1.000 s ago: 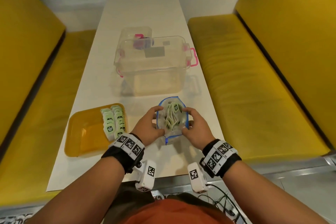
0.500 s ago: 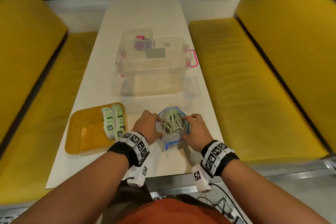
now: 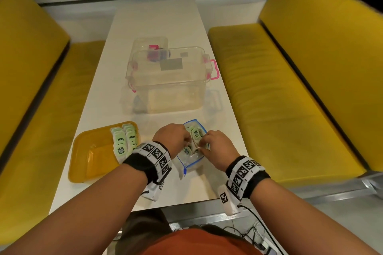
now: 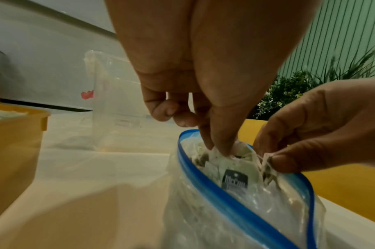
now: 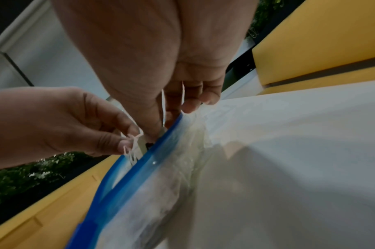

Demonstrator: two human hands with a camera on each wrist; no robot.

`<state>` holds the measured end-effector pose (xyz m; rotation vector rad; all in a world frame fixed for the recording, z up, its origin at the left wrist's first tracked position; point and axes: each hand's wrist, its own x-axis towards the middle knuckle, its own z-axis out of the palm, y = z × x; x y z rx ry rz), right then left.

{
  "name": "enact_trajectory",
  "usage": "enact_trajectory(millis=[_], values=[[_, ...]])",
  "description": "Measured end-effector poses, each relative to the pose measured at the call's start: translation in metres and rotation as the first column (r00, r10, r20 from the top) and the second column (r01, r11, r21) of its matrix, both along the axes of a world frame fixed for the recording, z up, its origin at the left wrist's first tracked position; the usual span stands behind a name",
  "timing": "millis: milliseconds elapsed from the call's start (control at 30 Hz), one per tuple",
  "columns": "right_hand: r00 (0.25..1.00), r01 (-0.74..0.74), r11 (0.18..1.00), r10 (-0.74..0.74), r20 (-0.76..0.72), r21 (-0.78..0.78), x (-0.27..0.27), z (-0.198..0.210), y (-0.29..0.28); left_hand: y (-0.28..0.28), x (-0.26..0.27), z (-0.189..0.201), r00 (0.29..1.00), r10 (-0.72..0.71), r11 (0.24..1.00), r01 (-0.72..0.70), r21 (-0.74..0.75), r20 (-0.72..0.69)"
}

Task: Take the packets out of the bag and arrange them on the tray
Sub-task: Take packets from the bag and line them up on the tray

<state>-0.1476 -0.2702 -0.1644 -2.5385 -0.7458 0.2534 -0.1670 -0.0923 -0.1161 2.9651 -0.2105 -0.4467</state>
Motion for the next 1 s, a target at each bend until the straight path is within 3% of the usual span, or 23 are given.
enact_trajectory(millis=[167,300,467,700,767,900,1000], values=[[0.996,0.076,0.984,-0.069,-0.051,0.161,0.001,0.005,-0.002,0.008,-0.001,0.012,0.997,0.064,0.994,-0.06,-0.095,0.046],[0.976,0.197,0.908,-0.146,-0.162,0.37,0.002,0.013,0.002,0.018,-0.002,0.023,0.98,0.146,0.972,-0.117,-0.205,0.135],[0.939,0.314,0.839,-0.206,-0.275,0.444,0.011,0.022,0.015,0.026,-0.003,0.032,0.959,0.202,0.947,-0.14,-0.289,0.2],[0.867,0.427,0.701,-0.138,-0.479,0.572,0.02,0.042,0.032,0.037,0.0,0.06,0.945,0.237,0.925,-0.148,-0.35,0.227],[0.869,0.401,0.686,-0.076,-0.489,0.606,0.02,0.05,0.04,0.042,-0.002,0.069,0.947,0.225,0.926,-0.136,-0.351,0.227],[0.916,0.158,0.773,0.117,-0.383,0.614,0.016,0.067,0.059,0.057,-0.006,0.084,0.94,0.208,0.921,-0.095,-0.377,0.271],[0.948,0.069,0.8,0.133,-0.288,0.597,0.017,0.067,0.073,0.069,-0.01,0.092,0.925,0.224,0.914,-0.091,-0.396,0.306]])
